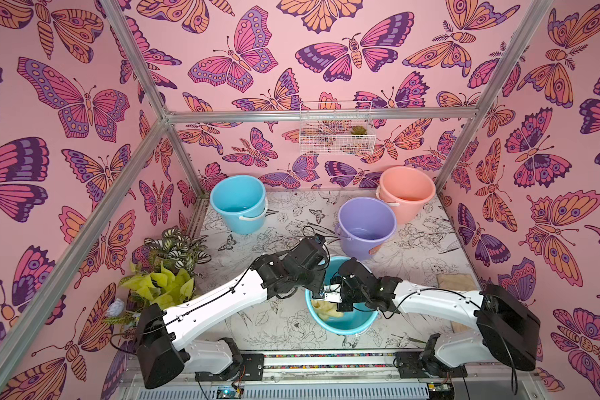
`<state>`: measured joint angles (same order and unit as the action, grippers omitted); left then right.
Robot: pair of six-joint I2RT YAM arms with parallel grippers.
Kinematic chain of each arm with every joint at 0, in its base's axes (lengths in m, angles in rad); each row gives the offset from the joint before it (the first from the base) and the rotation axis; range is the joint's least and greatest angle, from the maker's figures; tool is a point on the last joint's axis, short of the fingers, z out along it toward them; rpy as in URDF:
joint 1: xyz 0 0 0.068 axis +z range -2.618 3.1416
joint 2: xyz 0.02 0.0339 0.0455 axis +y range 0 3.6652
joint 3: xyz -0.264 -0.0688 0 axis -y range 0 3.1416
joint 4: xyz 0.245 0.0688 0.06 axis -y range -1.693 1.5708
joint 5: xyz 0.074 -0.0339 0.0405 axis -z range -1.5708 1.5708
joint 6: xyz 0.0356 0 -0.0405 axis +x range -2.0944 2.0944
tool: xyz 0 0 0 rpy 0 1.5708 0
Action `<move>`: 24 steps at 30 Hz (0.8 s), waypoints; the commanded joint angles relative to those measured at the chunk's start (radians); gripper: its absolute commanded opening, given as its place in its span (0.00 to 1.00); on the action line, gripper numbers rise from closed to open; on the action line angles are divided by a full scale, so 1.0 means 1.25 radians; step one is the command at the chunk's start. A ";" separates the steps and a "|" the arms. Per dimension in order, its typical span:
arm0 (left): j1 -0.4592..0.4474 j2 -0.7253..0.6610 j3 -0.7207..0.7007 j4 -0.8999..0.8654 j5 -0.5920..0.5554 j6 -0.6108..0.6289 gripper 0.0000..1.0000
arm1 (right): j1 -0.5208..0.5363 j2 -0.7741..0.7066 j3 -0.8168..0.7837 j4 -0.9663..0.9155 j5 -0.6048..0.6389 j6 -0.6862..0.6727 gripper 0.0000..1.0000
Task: Wipe the inside of the bucket with a cloth
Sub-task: Wipe the dirt from the inside of the bucket.
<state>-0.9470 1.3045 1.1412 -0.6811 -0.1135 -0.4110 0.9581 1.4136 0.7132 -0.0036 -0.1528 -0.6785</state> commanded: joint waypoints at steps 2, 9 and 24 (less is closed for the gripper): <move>-0.009 0.014 0.001 0.018 0.015 -0.009 0.00 | 0.016 -0.006 0.018 0.209 0.168 -0.024 0.00; -0.009 0.013 -0.002 0.018 0.016 -0.011 0.00 | 0.030 -0.006 0.036 0.199 0.326 -0.149 0.00; -0.009 0.009 -0.010 0.015 0.004 -0.012 0.00 | 0.033 -0.029 0.131 -0.247 0.562 -0.321 0.00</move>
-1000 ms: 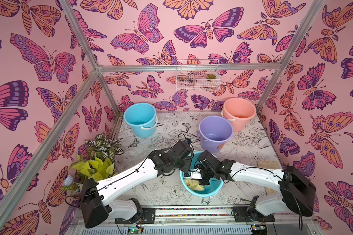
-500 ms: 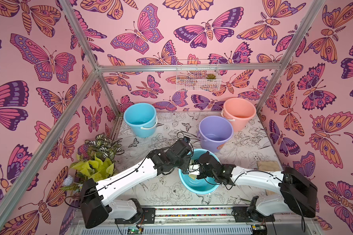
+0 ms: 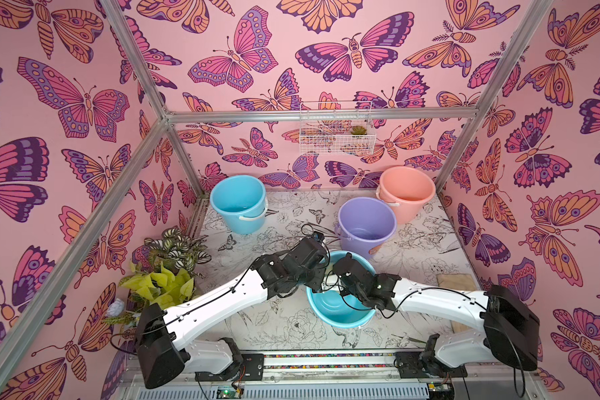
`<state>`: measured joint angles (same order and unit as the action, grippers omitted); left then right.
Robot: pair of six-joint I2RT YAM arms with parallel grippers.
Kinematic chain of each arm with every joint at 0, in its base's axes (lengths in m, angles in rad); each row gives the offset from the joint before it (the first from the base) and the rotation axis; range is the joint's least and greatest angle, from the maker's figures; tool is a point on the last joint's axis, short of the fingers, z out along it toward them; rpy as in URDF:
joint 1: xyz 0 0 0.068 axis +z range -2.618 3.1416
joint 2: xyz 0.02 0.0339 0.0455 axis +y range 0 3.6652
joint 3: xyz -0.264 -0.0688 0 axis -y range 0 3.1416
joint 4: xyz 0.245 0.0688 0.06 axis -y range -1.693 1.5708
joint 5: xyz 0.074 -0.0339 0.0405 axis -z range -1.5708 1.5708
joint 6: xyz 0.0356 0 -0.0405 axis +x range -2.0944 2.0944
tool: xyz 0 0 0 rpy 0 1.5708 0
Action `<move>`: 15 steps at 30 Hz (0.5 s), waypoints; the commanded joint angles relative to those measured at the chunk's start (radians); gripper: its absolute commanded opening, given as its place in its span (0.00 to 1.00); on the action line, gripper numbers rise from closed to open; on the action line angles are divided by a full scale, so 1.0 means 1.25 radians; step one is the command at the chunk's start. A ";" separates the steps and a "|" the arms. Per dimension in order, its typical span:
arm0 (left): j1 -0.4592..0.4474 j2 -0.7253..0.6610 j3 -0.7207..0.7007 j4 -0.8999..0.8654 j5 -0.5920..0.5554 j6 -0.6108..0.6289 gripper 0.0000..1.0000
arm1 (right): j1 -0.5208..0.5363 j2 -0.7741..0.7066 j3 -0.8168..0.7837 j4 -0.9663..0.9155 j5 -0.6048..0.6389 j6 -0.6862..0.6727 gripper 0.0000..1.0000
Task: Wipe the inside of the bucket with a cloth
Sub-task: Wipe the dirt from the inside of the bucket.
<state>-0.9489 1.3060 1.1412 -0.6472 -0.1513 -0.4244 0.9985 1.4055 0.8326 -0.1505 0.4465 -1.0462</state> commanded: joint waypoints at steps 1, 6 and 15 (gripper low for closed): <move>-0.008 0.008 -0.010 -0.013 0.032 -0.002 0.00 | 0.001 -0.022 0.040 -0.170 0.091 -0.022 0.00; -0.008 0.010 -0.010 -0.013 0.033 -0.002 0.00 | 0.001 -0.022 0.070 -0.369 0.047 0.050 0.00; -0.007 0.024 -0.009 -0.012 0.049 -0.022 0.00 | 0.001 -0.132 0.087 -0.443 -0.224 0.178 0.00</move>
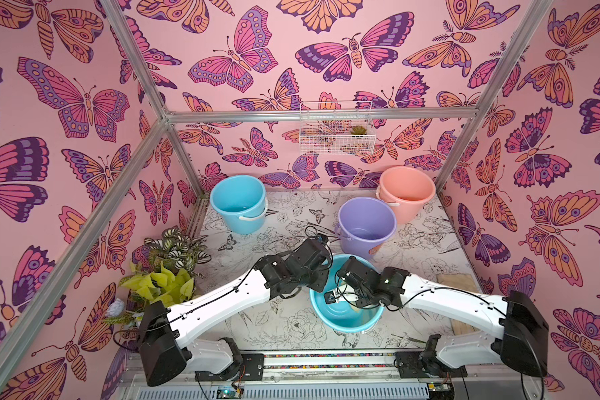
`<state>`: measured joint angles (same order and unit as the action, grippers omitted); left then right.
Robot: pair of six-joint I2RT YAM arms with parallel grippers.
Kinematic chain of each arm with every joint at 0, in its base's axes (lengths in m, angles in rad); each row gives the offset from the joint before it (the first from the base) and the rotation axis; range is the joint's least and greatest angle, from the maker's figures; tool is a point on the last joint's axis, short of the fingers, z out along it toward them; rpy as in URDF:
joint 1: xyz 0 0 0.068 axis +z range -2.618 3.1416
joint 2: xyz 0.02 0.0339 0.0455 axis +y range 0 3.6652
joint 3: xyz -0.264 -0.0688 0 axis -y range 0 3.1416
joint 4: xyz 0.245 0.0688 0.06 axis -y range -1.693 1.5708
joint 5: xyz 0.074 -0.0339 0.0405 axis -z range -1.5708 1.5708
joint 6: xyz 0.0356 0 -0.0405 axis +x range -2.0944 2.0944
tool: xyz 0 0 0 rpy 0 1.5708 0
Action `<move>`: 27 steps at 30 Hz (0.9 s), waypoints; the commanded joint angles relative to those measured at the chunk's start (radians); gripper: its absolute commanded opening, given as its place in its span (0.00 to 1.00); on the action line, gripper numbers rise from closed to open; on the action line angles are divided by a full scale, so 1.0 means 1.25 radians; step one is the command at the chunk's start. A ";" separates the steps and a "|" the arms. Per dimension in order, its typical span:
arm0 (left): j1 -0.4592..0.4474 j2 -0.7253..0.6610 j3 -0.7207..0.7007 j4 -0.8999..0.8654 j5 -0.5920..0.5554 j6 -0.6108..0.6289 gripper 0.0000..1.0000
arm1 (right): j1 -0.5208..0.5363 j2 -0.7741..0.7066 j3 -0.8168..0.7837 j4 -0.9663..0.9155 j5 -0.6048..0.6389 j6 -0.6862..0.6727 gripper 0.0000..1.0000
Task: Wipe the inside of the bucket with a cloth
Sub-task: Wipe the dirt from the inside of the bucket.
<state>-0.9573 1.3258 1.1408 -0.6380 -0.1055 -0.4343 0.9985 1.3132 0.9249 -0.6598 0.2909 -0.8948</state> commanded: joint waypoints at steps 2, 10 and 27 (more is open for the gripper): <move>0.000 0.012 -0.008 -0.019 0.022 -0.022 0.00 | 0.001 -0.103 0.004 0.009 -0.107 0.066 0.00; 0.004 0.016 -0.011 -0.018 0.041 -0.027 0.00 | 0.004 -0.271 -0.025 0.189 -0.063 0.007 0.00; 0.004 0.001 -0.020 -0.008 0.059 -0.015 0.00 | 0.027 -0.234 -0.074 0.411 -0.028 -0.312 0.00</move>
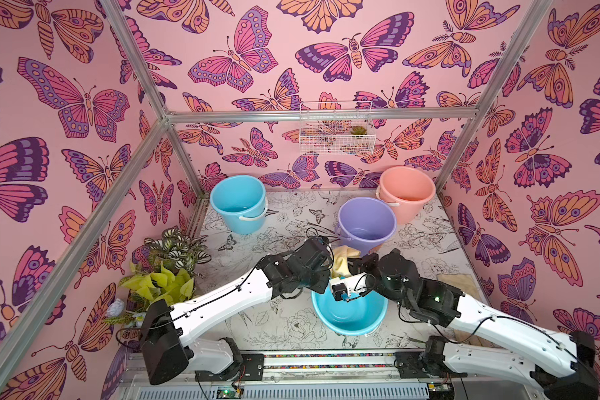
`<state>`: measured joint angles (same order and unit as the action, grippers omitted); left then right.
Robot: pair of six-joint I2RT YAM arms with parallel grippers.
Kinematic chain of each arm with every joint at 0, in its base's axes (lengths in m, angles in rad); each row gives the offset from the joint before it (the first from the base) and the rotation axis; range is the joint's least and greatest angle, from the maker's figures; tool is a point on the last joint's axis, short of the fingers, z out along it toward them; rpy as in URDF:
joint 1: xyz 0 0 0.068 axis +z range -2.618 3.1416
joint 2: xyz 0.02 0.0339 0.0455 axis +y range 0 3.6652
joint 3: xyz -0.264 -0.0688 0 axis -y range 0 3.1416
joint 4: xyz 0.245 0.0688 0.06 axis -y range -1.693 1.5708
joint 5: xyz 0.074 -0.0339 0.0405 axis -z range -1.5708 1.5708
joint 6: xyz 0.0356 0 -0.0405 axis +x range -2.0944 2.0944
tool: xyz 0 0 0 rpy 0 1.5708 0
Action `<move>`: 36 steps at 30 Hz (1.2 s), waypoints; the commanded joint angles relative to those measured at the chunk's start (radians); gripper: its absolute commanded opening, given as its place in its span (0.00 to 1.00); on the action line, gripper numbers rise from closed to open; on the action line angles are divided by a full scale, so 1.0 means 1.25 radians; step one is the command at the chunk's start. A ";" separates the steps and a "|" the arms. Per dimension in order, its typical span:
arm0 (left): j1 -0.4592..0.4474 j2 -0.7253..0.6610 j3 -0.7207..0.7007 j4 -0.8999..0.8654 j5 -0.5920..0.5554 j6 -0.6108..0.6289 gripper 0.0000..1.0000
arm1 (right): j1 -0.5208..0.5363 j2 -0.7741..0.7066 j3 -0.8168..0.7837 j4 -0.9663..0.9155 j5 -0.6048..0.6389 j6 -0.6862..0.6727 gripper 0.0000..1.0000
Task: Wipe the inside of the bucket with a cloth
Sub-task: Wipe the dirt from the inside of the bucket.
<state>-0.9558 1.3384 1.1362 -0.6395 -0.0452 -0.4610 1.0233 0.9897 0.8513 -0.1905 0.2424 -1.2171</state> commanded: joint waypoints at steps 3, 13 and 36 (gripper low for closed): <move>0.003 -0.011 -0.018 -0.007 0.013 0.009 0.00 | 0.007 0.056 -0.033 0.046 0.005 -0.051 0.00; 0.003 -0.019 -0.022 -0.007 0.008 0.013 0.00 | 0.006 0.108 -0.074 0.014 -0.033 0.025 0.00; -0.002 -0.026 -0.008 -0.001 0.037 0.034 0.00 | 0.003 0.296 -0.067 0.006 -0.050 0.060 0.00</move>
<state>-0.9443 1.3300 1.1194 -0.6518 -0.0380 -0.4458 1.0294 1.3228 0.7319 -0.1532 0.1894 -1.1580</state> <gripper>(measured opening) 0.148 0.090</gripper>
